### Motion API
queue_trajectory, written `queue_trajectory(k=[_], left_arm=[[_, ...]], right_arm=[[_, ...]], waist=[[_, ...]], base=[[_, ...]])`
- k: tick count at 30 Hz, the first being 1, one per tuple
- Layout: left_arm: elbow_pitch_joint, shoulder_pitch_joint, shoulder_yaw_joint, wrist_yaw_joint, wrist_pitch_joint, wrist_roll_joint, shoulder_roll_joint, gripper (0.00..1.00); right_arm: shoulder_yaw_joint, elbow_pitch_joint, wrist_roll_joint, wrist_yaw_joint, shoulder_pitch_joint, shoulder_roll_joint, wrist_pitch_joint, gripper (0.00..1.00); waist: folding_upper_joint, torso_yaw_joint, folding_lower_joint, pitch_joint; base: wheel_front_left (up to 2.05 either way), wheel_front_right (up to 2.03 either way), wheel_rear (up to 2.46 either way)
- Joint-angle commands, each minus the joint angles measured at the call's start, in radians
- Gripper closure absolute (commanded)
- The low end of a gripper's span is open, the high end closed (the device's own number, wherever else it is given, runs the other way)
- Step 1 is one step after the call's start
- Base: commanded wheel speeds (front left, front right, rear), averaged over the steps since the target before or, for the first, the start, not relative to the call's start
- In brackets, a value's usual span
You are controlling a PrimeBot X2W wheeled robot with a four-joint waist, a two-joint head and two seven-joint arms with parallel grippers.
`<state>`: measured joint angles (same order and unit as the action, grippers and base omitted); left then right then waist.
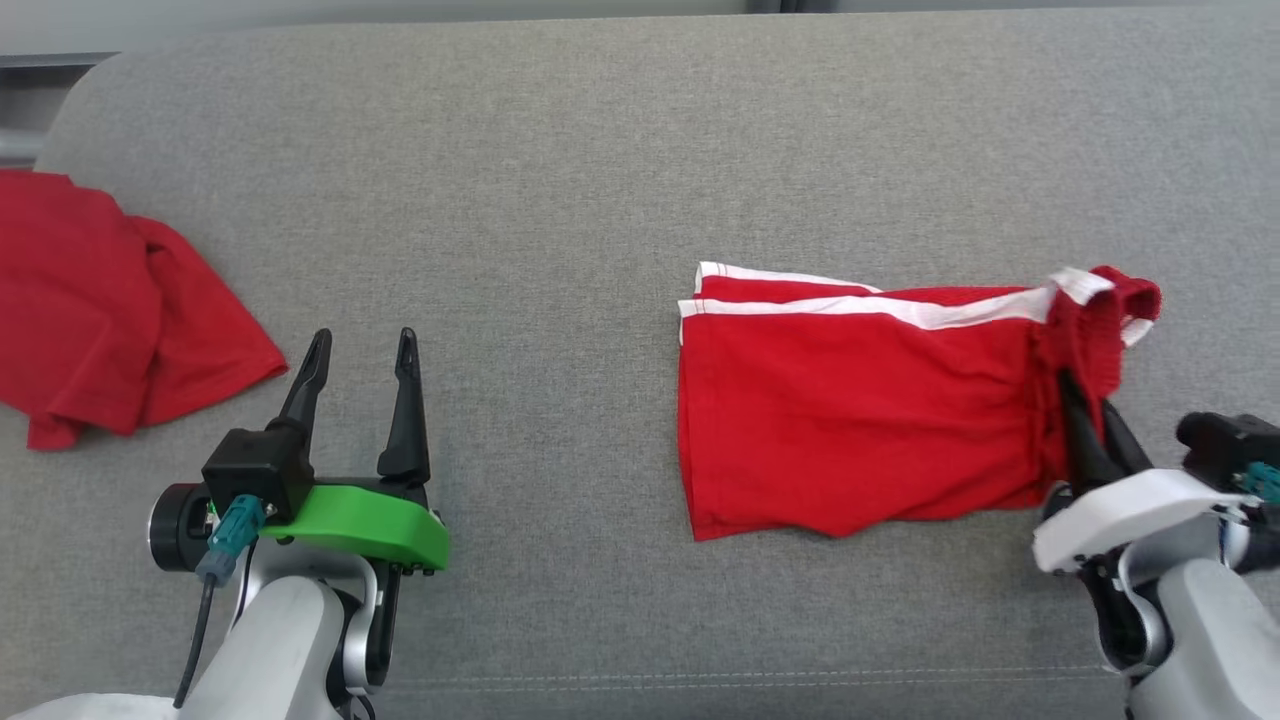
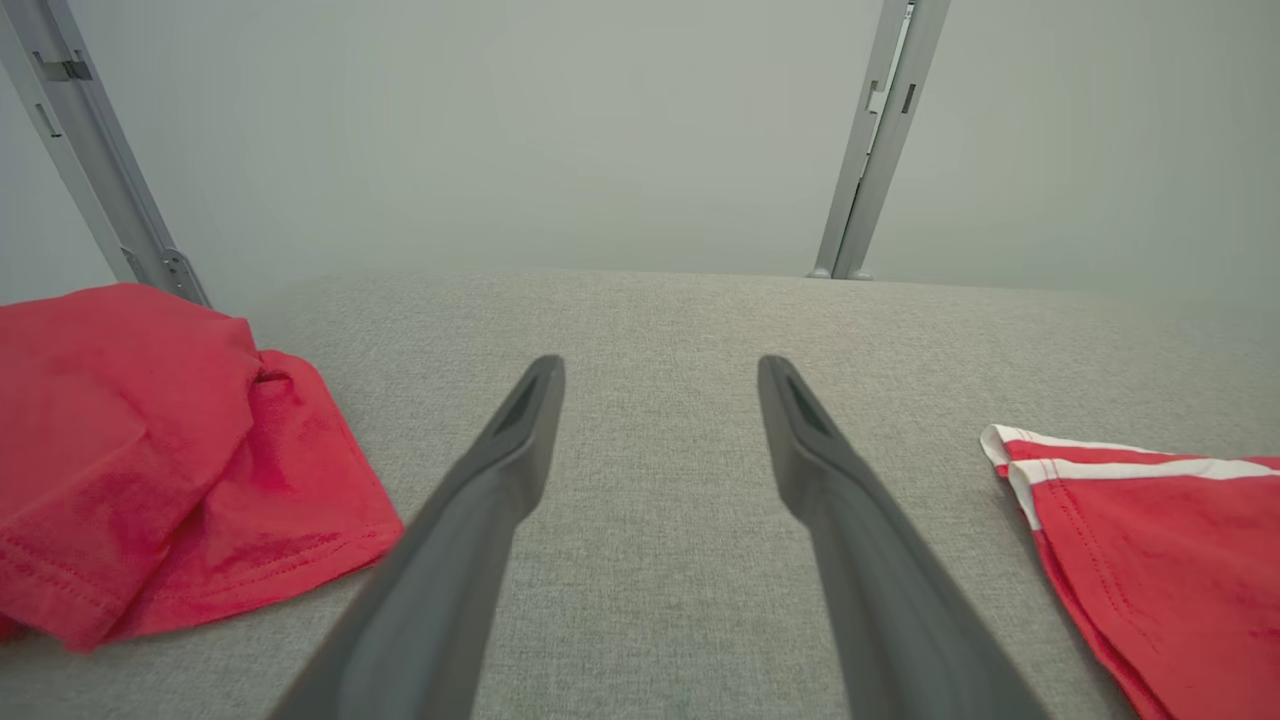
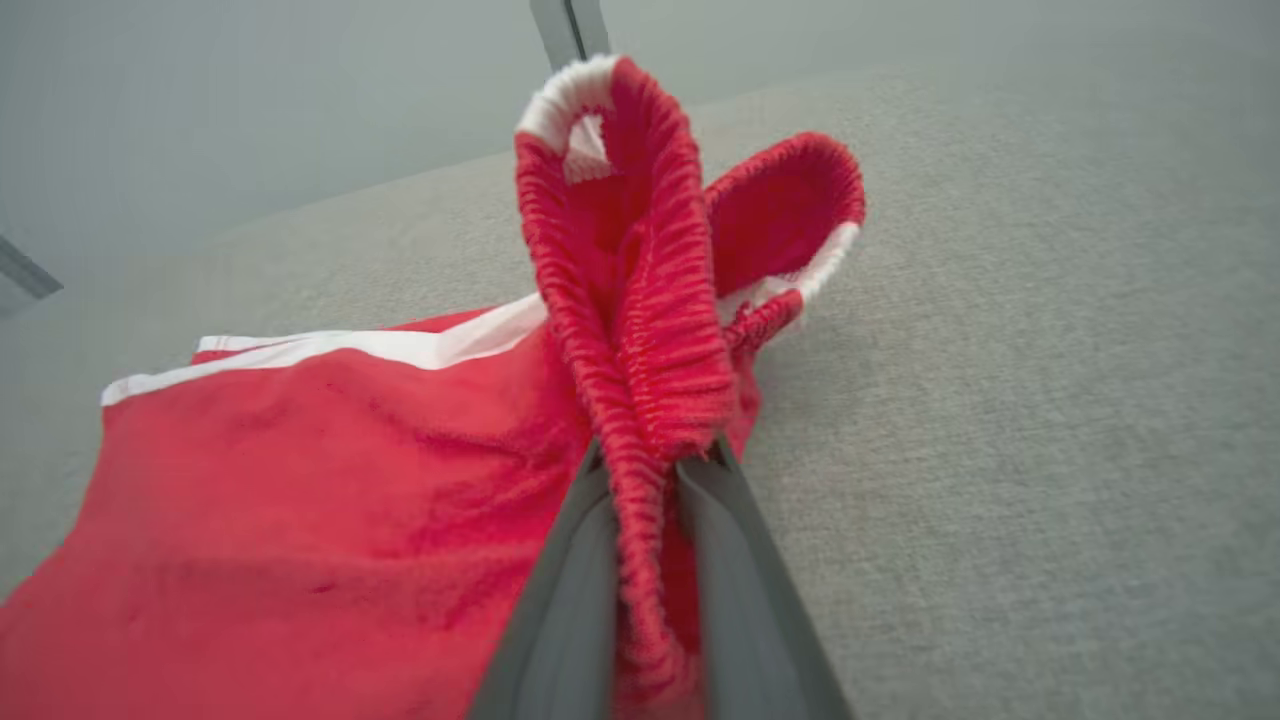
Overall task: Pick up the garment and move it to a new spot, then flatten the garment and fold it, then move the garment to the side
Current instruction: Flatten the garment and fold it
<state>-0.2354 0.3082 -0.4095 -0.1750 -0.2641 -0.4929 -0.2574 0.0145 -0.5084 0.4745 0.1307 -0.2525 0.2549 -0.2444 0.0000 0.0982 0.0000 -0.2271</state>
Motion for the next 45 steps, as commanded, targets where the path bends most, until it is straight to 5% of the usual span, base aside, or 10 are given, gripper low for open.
queue_trajectory(k=[1,4,10,21,22,23,24,38,45], left_arm=[[-0.002,0.005,0.002,-0.003,0.0,0.005,-0.004,0.0],[-0.005,0.009,-0.005,0.002,0.0,0.003,-0.002,0.0],[-0.005,0.017,-0.02,0.002,0.004,0.002,0.01,0.0],[-0.021,0.032,-0.041,0.017,0.002,-0.006,0.034,0.0],[-0.023,0.033,-0.041,0.019,0.001,-0.007,0.034,0.0],[-0.025,0.034,-0.04,0.019,0.001,-0.007,0.033,0.0],[-0.028,0.035,-0.04,0.019,0.001,-0.006,0.034,0.0],[-0.042,0.035,-0.027,0.022,-0.001,0.002,0.04,0.0],[-0.031,0.027,-0.01,0.014,-0.002,0.004,0.033,0.0]], right_arm=[[0.02,0.047,-0.016,0.0,-0.002,-0.01,0.019,1.0],[0.099,0.232,-0.059,0.0,0.026,-0.053,0.095,1.0],[0.219,0.41,-0.095,0.0,0.045,-0.099,0.206,1.0],[0.325,0.264,-0.111,0.0,-0.035,-0.133,0.23,1.0],[0.328,0.248,-0.1,0.0,-0.044,-0.141,0.217,0.69],[0.337,0.227,-0.104,0.0,-0.052,-0.141,0.218,0.04],[0.345,0.209,-0.104,0.0,-0.058,-0.142,0.215,0.0],[0.504,0.171,-0.023,0.0,-0.108,-0.162,0.13,0.0],[0.38,0.274,-0.052,0.0,-0.071,-0.135,0.03,0.0]], waist=[[0.0,-0.018,0.0,0.006],[0.0,-0.026,0.0,0.012],[0.0,-0.014,0.0,0.012],[0.0,0.054,0.0,-0.002],[0.0,0.057,0.0,-0.005],[0.0,0.061,0.0,-0.007],[0.0,0.064,0.0,-0.01],[0.0,0.057,0.0,-0.019],[0.0,0.038,0.0,-0.008]], base=[[0.0,0.0,0.0],[0.0,0.0,0.0],[0.0,0.0,0.0],[0.0,0.0,0.0],[0.0,0.0,0.0],[0.0,0.0,0.0],[0.0,0.0,0.0],[0.0,0.0,0.0],[0.0,0.0,0.0]])
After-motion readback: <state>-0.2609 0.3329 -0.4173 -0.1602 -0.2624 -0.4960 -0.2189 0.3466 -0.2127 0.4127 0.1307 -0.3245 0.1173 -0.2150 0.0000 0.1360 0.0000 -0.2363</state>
